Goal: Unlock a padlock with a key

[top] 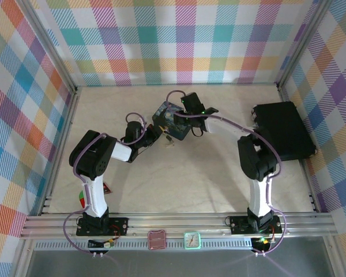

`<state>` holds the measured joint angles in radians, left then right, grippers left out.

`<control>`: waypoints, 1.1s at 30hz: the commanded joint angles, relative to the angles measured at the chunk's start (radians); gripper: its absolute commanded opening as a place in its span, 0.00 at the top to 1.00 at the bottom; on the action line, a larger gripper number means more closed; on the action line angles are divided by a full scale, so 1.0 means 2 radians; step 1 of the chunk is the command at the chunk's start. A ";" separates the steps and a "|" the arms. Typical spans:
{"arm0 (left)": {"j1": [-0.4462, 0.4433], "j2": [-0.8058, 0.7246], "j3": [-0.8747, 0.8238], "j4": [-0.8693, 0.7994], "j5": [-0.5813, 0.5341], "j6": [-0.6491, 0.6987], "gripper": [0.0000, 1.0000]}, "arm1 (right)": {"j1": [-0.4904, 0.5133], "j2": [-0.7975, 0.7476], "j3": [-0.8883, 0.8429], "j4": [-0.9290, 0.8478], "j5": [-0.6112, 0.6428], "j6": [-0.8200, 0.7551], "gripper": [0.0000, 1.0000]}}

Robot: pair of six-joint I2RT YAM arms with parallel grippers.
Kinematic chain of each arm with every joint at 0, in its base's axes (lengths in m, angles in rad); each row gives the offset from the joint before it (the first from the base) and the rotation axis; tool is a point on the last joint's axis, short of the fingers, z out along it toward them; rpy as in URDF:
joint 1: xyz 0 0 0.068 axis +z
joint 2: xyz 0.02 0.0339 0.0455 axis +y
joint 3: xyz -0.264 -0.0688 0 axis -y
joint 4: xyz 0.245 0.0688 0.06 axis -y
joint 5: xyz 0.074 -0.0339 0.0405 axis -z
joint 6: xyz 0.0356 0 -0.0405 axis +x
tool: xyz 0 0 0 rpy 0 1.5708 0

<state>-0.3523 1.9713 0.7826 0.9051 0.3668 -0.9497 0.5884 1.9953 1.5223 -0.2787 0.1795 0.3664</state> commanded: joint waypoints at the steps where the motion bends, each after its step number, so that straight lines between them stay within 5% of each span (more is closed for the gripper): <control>1: -0.003 0.004 -0.015 0.015 -0.028 -0.017 1.00 | 0.003 0.013 0.016 -0.019 0.045 0.047 0.42; 15: -0.002 0.016 -0.019 0.052 -0.018 -0.030 1.00 | 0.000 0.024 -0.017 -0.024 0.066 0.092 0.41; 22: -0.004 0.026 -0.016 0.052 -0.004 -0.030 0.69 | -0.001 0.025 -0.010 -0.021 0.051 0.087 0.41; 33: -0.024 0.047 0.007 0.042 -0.012 -0.034 0.69 | -0.002 0.022 -0.007 -0.019 0.048 0.081 0.41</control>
<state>-0.3759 2.0357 0.7727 0.9749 0.3416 -1.0107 0.5938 2.0228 1.5269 -0.2665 0.3031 0.5198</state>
